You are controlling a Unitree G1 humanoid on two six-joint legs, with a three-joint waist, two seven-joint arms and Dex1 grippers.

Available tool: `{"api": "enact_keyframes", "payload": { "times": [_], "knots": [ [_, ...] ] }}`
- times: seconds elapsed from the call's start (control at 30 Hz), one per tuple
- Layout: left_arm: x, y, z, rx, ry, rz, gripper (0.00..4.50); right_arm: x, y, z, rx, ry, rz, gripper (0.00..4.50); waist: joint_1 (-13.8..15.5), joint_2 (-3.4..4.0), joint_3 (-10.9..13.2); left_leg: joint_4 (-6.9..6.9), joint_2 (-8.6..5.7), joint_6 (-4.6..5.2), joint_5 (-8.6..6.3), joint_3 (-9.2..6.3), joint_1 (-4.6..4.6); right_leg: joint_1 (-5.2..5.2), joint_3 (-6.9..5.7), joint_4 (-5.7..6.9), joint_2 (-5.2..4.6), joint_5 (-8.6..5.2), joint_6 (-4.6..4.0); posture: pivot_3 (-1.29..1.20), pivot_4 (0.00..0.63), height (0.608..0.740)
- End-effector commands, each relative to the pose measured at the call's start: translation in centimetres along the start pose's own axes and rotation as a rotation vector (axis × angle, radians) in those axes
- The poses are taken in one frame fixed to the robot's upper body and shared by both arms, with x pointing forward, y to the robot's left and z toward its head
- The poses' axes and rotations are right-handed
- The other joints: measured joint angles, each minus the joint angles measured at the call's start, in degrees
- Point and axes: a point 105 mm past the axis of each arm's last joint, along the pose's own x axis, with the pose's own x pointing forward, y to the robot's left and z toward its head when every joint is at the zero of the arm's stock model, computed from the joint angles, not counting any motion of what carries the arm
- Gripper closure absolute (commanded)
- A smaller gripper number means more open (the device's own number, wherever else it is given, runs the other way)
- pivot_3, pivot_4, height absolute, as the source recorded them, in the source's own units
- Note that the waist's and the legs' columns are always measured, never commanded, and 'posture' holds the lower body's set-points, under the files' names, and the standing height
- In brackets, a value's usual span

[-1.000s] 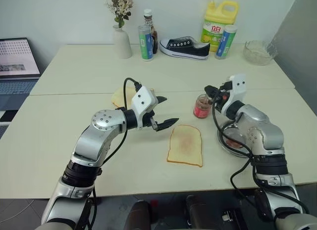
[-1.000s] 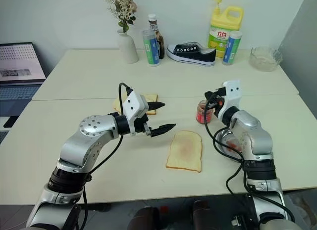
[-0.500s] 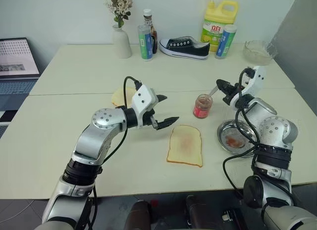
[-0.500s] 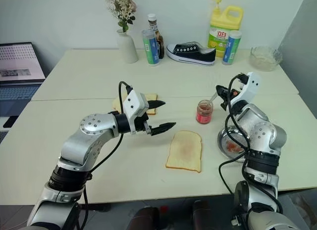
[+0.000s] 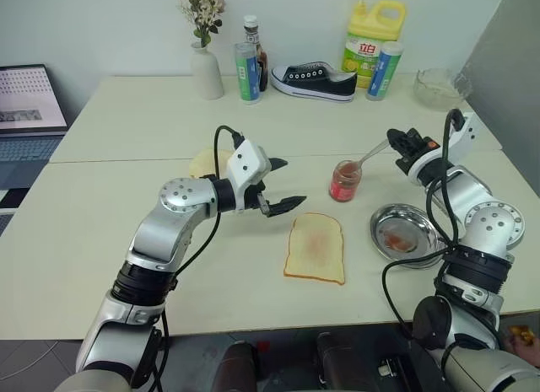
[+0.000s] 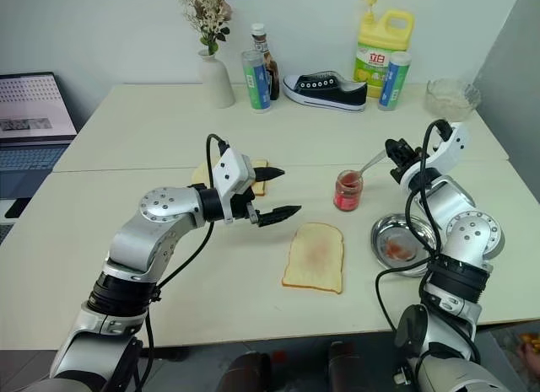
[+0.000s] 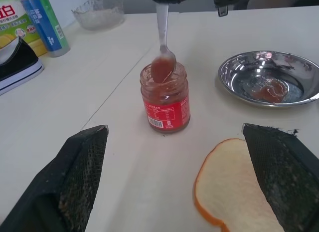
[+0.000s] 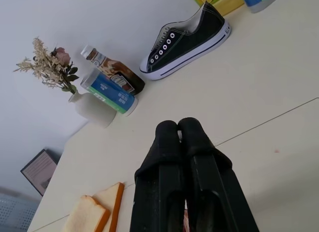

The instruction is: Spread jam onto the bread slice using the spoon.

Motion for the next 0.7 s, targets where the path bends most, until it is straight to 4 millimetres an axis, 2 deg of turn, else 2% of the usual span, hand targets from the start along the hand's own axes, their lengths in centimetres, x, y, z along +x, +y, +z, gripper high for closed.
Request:
{"api": "enact_keyframes", "payload": {
  "times": [0.03,0.33,0.7],
  "knots": [
    [0.28,0.07,1.3,0.05,-0.034,-0.016,0.0,-0.9,0.45,2.09,-0.024,-0.091,0.013,4.48,0.0,0.0,0.0,0.0,0.0,0.0,0.0,0.0,0.0,0.0,0.0,0.0,0.0,0.0,0.0,0.0,0.15,0.74],
    [0.25,0.08,1.32,0.059,-0.033,-0.032,0.0,-1.15,-0.18,2.83,-0.051,-0.137,-0.018,4.48,-0.01,0.0,0.0,0.0,0.0,0.0,0.0,0.01,0.0,0.0,0.01,0.0,0.0,0.0,0.0,0.0,0.15,0.74],
    [-0.44,0.44,1.48,0.067,-0.028,-0.034,0.0,-1.21,0.33,2.65,0.167,-0.144,0.042,4.48,-0.02,0.0,0.0,0.0,0.0,0.0,0.0,0.01,0.0,0.0,0.02,0.0,0.0,0.0,0.0,0.0,0.15,0.74]
  ]
}}
